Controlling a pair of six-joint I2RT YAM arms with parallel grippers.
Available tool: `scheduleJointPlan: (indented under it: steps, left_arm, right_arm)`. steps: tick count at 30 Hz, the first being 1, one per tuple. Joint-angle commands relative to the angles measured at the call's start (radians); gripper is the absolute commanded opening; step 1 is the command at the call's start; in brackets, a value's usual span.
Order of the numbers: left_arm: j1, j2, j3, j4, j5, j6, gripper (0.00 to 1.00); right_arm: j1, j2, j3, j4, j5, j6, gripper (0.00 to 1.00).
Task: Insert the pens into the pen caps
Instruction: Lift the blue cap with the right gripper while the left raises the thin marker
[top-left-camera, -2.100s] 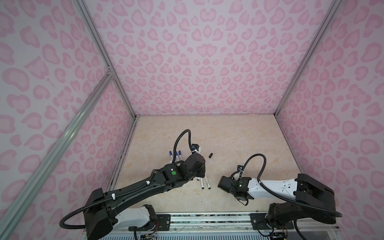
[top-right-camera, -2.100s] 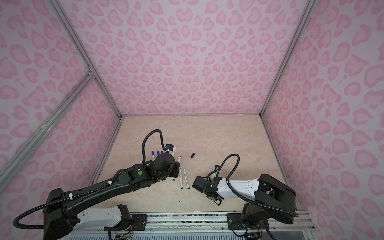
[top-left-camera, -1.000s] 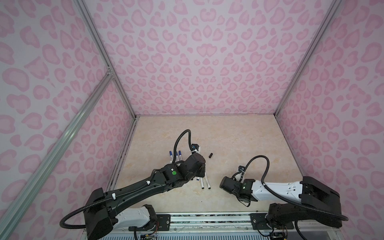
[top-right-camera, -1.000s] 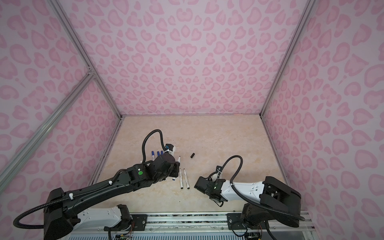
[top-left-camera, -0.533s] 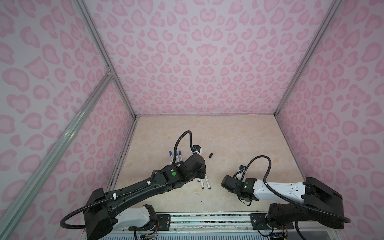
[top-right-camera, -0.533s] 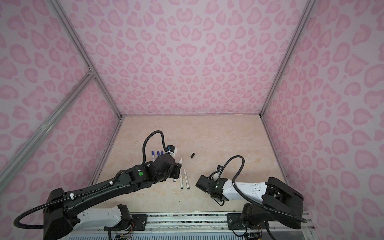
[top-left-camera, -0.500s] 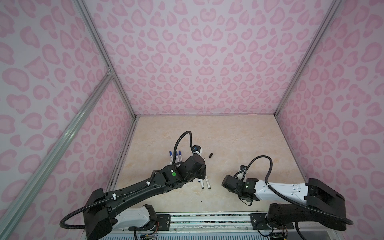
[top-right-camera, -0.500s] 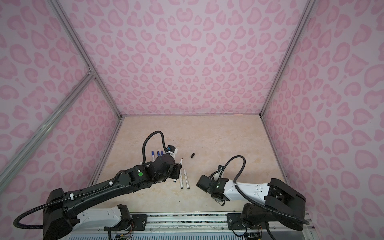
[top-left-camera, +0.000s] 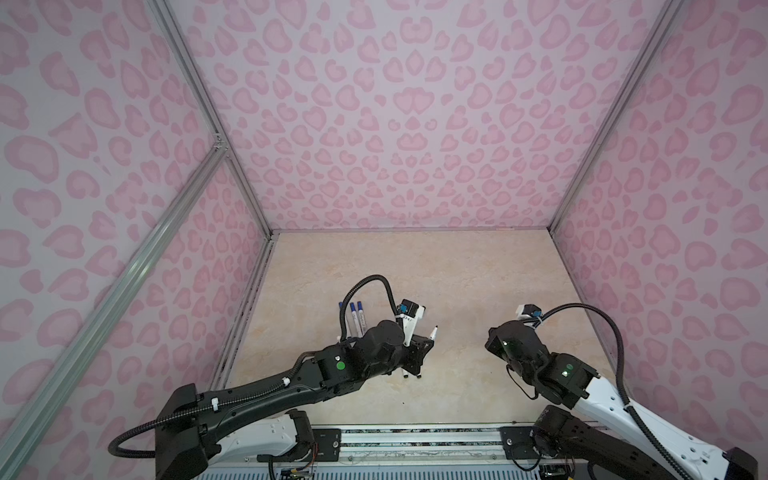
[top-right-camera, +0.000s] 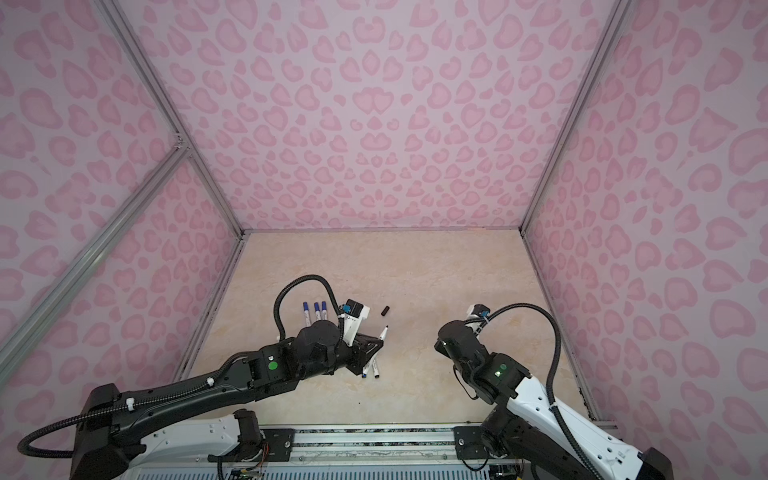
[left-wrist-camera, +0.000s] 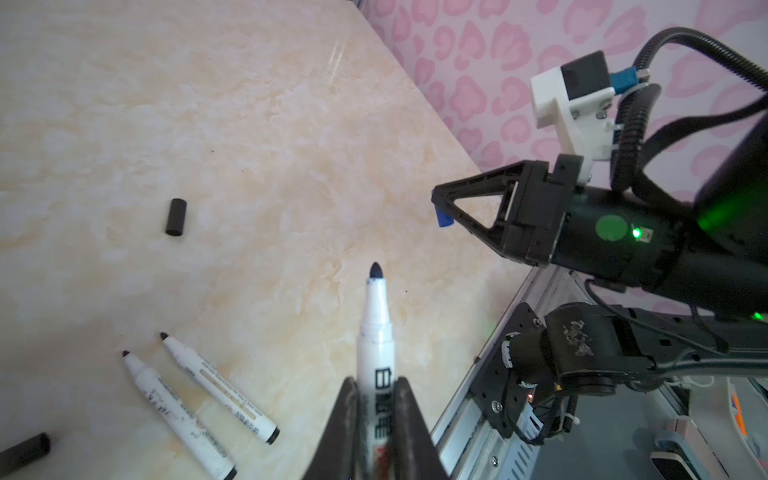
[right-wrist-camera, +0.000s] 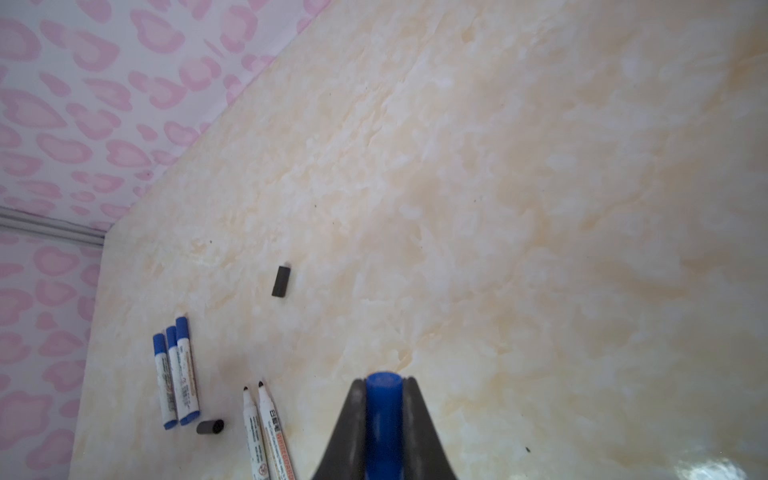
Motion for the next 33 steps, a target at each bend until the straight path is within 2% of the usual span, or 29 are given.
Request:
scheduleJointPlan:
  steps: [1, 4, 7, 11, 17, 29, 33]
  left_arm:
    - [-0.006, -0.012, -0.029, 0.162, 0.038, 0.056, 0.03]
    - [-0.006, -0.003, -0.022, 0.214, 0.044, 0.078, 0.03]
    - [-0.005, 0.035, 0.028, 0.208, 0.078, 0.096, 0.03]
    - [-0.005, 0.085, 0.065, 0.209, 0.111, 0.096, 0.03]
    - [-0.005, 0.086, 0.066, 0.243, 0.133, 0.071, 0.03]
    - [-0.007, 0.084, 0.029, 0.32, 0.176, -0.008, 0.03]
    - [-0.007, 0.091, 0.031, 0.34, 0.178, -0.01, 0.03]
  right_arm:
    - [-0.099, -0.044, 0.012, -0.019, -0.113, -0.085, 0.14]
    - [-0.18, -0.046, 0.036, -0.02, -0.196, -0.115, 0.13]
    - [-0.218, -0.022, 0.06, -0.008, -0.25, -0.134, 0.12]
    - [-0.227, 0.019, 0.111, -0.028, -0.243, -0.163, 0.11]
    - [-0.246, 0.037, 0.136, -0.018, -0.259, -0.18, 0.12]
    - [-0.267, -0.017, 0.209, 0.048, -0.359, -0.195, 0.1]
    - [-0.266, -0.039, 0.196, 0.131, -0.431, -0.181, 0.09]
